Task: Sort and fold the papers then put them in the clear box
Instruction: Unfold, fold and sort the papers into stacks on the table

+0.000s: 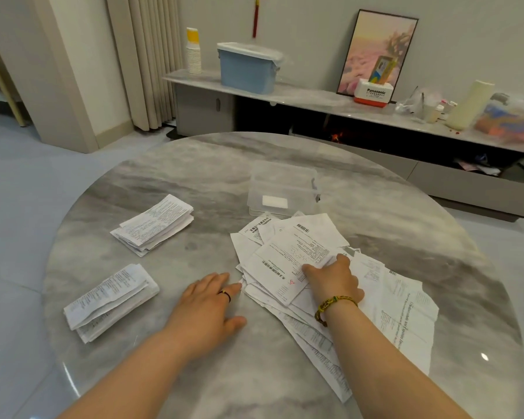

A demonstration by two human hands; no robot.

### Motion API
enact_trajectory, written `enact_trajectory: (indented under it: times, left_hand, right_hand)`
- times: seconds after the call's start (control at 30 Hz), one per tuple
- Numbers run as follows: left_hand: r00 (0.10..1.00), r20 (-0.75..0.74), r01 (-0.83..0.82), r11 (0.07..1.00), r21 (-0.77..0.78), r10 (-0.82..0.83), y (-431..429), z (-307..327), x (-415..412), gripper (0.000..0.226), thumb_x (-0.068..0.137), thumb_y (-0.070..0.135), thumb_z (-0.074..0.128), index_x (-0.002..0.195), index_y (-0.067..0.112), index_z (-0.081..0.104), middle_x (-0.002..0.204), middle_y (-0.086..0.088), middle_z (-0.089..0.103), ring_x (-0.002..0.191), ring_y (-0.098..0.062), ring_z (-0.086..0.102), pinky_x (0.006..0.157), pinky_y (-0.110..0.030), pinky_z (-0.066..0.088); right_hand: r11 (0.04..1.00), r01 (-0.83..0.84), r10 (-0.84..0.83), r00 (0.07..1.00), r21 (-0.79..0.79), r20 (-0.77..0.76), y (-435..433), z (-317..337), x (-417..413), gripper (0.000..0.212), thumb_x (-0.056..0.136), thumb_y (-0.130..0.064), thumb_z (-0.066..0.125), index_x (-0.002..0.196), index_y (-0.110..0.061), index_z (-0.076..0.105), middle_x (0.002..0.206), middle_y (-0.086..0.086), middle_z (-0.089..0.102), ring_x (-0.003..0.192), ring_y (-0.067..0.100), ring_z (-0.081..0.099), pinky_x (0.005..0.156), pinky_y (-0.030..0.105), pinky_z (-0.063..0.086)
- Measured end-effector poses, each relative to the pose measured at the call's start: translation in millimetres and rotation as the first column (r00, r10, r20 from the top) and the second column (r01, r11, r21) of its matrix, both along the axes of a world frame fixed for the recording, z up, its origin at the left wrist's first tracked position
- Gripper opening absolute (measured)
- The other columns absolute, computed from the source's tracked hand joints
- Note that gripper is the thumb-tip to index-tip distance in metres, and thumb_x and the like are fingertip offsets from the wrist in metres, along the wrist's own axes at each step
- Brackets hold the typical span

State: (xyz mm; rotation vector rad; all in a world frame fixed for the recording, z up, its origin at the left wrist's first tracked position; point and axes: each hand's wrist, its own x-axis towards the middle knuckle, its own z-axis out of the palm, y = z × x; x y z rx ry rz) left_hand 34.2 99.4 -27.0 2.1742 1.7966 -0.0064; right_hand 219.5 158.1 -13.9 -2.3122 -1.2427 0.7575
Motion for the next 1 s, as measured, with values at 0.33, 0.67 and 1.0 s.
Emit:
enact_trajectory:
  times: [0.33,0.67,1.0]
  left_hand:
    - [0.999,0.035,0.001,1.0,-0.005,0.0,1,4,-3,0.061,0.092,0.047,0.041,0.146,0.03,0.016,0.156,0.007,0.002,0.144,-0.011,0.002,0.115,-0.025,0.005]
    - [0.97,0.238,-0.071,0.996,0.055,0.056,0,13,-6,0.044,0.095,0.037,0.041,0.136,0.022,0.04,0.147,0.008,0.031,0.138,-0.008,0.023,0.108,-0.015,0.015]
    - [0.351,0.858,-0.25,0.92,-0.301,0.376,-10,40,2,0.019,0.095,0.017,0.045,0.1,0.015,0.063,0.092,0.003,0.065,0.079,-0.009,0.062,0.071,-0.018,0.05]
  right_hand:
    - [0.997,-0.057,0.056,0.998,0.058,0.026,4,0,15,0.041,0.094,-0.024,0.04,0.054,-0.016,0.04,0.062,0.001,0.048,0.076,0.026,0.046,0.082,0.032,0.026]
    - [0.882,-0.248,0.117,0.939,0.401,0.324,-27,41,34,0.027,0.096,-0.014,0.036,0.082,-0.007,0.058,0.072,0.01,0.058,0.069,0.029,0.052,0.052,0.027,0.032]
    - [0.93,-0.285,0.363,0.822,0.233,-0.44,-70,70,28,0.026,0.093,-0.009,0.047,0.069,-0.005,0.057,0.043,-0.004,0.048,0.037,0.004,0.037,0.042,0.015,0.028]
